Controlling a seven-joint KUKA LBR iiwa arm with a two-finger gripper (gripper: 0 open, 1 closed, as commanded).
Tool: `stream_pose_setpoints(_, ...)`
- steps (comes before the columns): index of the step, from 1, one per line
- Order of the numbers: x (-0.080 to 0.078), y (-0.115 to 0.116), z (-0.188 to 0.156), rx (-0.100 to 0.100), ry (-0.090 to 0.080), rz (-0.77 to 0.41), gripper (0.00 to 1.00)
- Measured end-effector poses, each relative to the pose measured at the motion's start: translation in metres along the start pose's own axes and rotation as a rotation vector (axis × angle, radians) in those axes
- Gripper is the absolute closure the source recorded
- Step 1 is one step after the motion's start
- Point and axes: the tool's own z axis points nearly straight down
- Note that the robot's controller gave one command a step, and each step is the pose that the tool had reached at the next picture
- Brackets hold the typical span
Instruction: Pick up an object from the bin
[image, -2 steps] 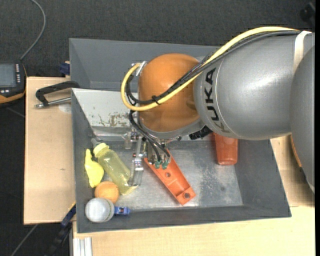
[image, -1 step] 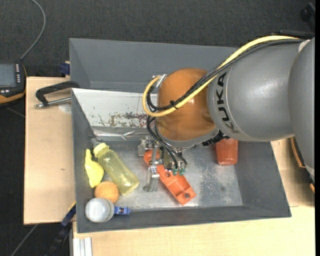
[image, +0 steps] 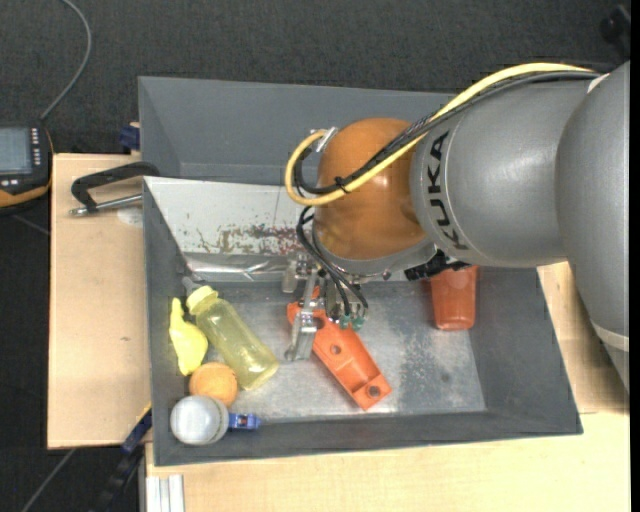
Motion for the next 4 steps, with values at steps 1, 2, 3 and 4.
stream_pose_setpoints(1,-0.012,-0.019,0.018,-0.001,0.003,-0.127,0.0)
stream_pose_setpoints(2,-0.02,-0.065,0.039,-0.001,0.001,-0.053,0.0)
stream_pose_setpoints(3,-0.028,-0.086,0.056,-0.001,0.004,0.093,0.0)
stream_pose_setpoints(4,-0.024,-0.09,0.075,-0.003,0.001,0.099,0.0)
